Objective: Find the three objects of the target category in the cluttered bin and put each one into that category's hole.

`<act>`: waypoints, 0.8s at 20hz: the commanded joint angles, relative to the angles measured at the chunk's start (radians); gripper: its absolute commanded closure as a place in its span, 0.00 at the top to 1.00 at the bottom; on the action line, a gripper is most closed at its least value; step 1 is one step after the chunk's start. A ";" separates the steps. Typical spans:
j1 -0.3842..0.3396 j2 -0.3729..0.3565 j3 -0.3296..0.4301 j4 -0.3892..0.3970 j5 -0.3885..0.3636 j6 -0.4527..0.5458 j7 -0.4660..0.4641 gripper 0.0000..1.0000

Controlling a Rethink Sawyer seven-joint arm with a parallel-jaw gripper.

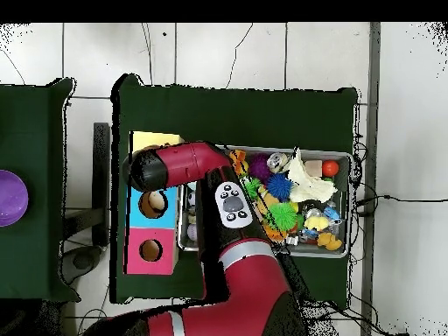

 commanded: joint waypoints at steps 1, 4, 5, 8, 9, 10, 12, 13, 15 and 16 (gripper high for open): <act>-0.024 0.099 -0.052 0.065 -0.006 0.018 0.146 0.00; -0.020 0.092 -0.051 0.068 0.007 0.031 0.154 0.00; -0.020 0.092 -0.051 0.067 0.008 0.032 0.153 0.00; -0.009 0.068 -0.059 0.077 0.015 0.049 0.161 0.00; -0.007 0.045 -0.059 0.092 0.019 0.070 0.156 0.00; -0.006 0.031 -0.058 0.100 0.025 0.080 0.156 0.00; -0.002 -0.016 -0.058 0.124 0.045 0.119 0.163 0.00; -0.001 -0.040 -0.057 0.137 0.058 0.138 0.167 0.00; 0.002 -0.062 -0.058 0.149 0.075 0.156 0.177 0.00; 0.003 -0.066 -0.060 0.150 0.080 0.159 0.178 0.00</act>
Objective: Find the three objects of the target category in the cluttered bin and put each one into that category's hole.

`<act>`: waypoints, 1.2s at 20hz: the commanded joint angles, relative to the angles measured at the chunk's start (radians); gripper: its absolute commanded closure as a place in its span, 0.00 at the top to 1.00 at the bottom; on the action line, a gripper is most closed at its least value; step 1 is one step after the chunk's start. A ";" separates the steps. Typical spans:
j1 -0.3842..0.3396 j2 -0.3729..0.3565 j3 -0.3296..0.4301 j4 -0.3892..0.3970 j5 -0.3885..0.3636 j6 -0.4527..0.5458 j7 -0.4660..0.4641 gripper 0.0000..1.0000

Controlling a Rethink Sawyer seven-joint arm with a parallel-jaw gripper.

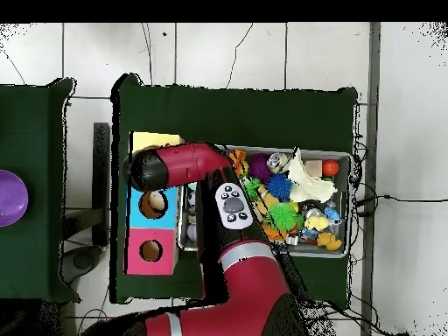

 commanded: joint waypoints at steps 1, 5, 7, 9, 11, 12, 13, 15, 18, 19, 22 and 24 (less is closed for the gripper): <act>0.000 -0.067 -0.050 0.145 0.052 0.162 0.182 0.00; 0.009 -0.087 -0.063 0.152 0.064 0.168 0.175 0.00; 0.014 -0.097 -0.072 0.156 0.069 0.169 0.176 0.00; 0.017 -0.101 -0.076 0.157 0.071 0.169 0.174 0.00; 0.028 -0.108 -0.087 0.158 0.077 0.168 0.183 0.00; 0.033 -0.114 -0.094 0.158 0.078 0.168 0.185 0.00; 0.036 -0.113 -0.097 0.157 0.079 0.167 0.184 0.00; 0.042 -0.108 -0.107 0.155 0.077 0.147 0.187 0.00; 0.046 -0.107 -0.114 0.159 0.086 0.137 0.185 0.00; 0.048 -0.105 -0.115 0.161 0.088 0.132 0.186 0.00; 0.054 -0.098 -0.122 0.155 0.094 0.124 0.188 0.00; 0.058 -0.097 -0.125 0.151 0.099 0.129 0.187 0.00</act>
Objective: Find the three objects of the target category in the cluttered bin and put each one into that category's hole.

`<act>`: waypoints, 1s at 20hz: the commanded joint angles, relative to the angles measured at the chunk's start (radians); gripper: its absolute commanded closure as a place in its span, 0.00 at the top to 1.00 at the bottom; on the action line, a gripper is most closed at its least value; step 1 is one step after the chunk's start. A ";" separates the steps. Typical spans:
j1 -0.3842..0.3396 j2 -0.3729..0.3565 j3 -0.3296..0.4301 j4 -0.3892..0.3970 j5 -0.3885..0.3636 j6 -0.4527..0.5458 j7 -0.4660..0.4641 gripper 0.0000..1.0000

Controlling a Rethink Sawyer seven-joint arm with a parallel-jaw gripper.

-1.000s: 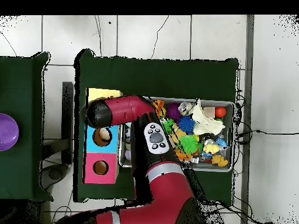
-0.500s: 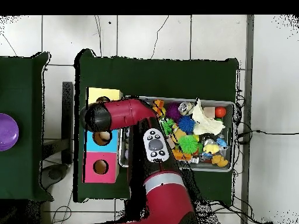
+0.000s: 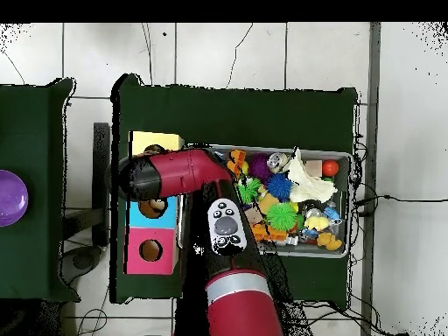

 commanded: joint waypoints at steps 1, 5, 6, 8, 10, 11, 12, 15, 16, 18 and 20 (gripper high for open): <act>0.001 0.021 -0.024 0.068 0.037 0.092 0.189 0.00; 0.005 0.002 -0.036 0.082 0.039 0.102 0.185 0.00; 0.002 -0.007 -0.036 0.087 0.040 0.111 0.179 0.00; -0.017 -0.048 -0.027 0.117 0.048 0.145 0.153 0.00; -0.048 -0.145 -0.007 0.152 0.068 0.230 0.094 0.00; -0.052 -0.167 -0.008 0.155 0.073 0.254 0.085 0.00; -0.060 -0.203 -0.008 0.161 0.082 0.285 0.072 0.00; -0.083 -0.262 0.013 0.179 0.104 0.333 0.034 0.00; -0.093 -0.274 0.028 0.181 0.119 0.349 0.029 0.00; -0.100 -0.288 0.036 0.186 0.126 0.361 0.025 0.00; -0.104 -0.287 0.038 0.182 0.124 0.352 0.031 0.00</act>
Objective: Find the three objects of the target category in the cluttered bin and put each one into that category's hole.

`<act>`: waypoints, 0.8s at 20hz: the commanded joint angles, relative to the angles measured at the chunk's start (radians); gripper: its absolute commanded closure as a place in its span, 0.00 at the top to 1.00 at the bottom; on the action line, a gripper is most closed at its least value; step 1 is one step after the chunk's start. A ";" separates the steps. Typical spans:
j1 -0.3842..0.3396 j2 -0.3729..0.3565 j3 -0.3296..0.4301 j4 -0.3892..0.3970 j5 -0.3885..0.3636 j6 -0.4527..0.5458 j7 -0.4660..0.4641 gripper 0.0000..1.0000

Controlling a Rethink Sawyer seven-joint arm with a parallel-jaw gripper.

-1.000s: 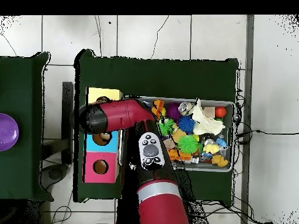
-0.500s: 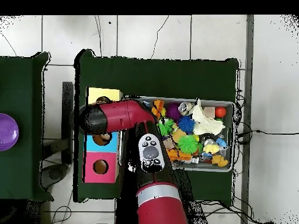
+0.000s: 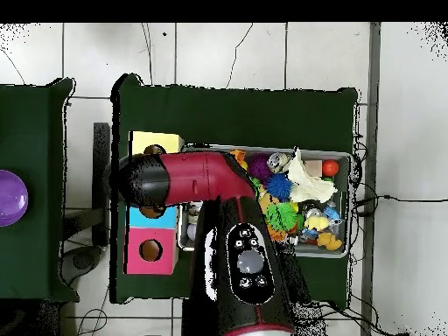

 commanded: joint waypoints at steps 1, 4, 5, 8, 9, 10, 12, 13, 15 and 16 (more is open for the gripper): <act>-0.059 -0.095 0.046 0.093 0.039 0.136 0.030 0.00; -0.075 -0.078 0.042 0.105 0.005 0.089 0.018 0.00; -0.081 -0.070 0.041 0.109 -0.009 0.075 0.013 0.00; -0.101 -0.043 0.041 0.116 -0.057 0.024 -0.020 0.00; -0.105 -0.038 0.042 0.118 -0.066 0.013 -0.024 0.00; -0.109 -0.029 0.039 0.119 -0.085 -0.006 -0.034 0.00; -0.117 -0.013 0.037 0.119 -0.118 -0.030 -0.049 0.00; -0.120 -0.008 0.036 0.119 -0.130 -0.039 -0.051 0.00; -0.134 0.002 0.039 0.130 -0.165 -0.061 -0.070 0.00; -0.143 0.004 0.043 0.138 -0.183 -0.075 -0.083 0.00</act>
